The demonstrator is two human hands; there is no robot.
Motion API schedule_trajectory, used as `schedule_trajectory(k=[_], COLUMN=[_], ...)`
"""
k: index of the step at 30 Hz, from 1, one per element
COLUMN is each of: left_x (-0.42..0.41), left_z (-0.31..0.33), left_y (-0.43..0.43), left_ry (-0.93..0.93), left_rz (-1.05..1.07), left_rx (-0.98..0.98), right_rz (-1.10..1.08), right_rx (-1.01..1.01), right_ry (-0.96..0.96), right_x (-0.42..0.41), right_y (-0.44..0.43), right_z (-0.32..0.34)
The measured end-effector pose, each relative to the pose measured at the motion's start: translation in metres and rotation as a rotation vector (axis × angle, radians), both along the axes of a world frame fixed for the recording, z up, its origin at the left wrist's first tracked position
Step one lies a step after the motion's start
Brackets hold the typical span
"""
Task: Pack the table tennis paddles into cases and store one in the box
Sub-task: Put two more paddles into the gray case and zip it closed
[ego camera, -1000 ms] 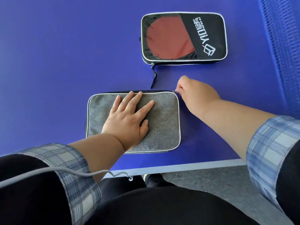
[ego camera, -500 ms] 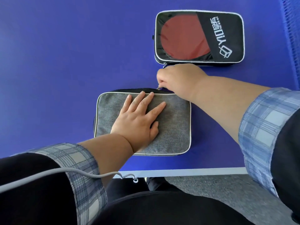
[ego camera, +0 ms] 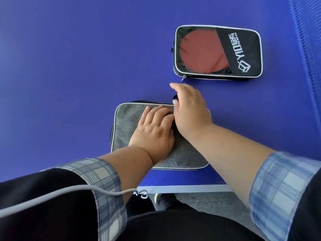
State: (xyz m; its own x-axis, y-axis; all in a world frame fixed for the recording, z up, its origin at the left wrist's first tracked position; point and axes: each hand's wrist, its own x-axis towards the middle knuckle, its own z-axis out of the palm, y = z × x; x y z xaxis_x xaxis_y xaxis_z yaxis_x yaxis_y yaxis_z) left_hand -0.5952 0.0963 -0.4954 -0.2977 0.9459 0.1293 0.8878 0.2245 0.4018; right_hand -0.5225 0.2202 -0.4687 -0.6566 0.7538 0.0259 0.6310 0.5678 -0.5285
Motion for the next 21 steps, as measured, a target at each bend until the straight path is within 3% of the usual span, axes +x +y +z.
schedule_trajectory(k=[4,7,10,13,16,21], left_x=[0.001,-0.008,-0.024,-0.053,-0.099,-0.139], left_z=[0.007,0.020,0.034,0.043,0.036,0.017], left_y=[-0.002,-0.003,0.001,0.014,0.042,0.084], left_ry=[-0.125,-0.374,-0.565,-0.485,-0.422,-0.015], left_rz=[0.051,0.112,0.201,0.181,0.050,-0.526], left_rx=[0.029,0.033,0.061,0.058,-0.242,-0.558], right_rz=[-0.035,0.028,-0.099,-0.190,-0.196,-0.228], right_rx=[-0.089,-0.038,-0.095,-0.115,0.042,0.108], right_ry=[-0.098,-0.279,-0.294,-0.370,-0.509,-0.555], right_x=[0.027,0.033,0.008,-0.020,-0.030,-0.035], right_y=[-0.042,-0.061,-0.079,-0.094,-0.108,-0.110], right_z=[-0.002,-0.003,0.000,-0.005,-0.015,-0.023])
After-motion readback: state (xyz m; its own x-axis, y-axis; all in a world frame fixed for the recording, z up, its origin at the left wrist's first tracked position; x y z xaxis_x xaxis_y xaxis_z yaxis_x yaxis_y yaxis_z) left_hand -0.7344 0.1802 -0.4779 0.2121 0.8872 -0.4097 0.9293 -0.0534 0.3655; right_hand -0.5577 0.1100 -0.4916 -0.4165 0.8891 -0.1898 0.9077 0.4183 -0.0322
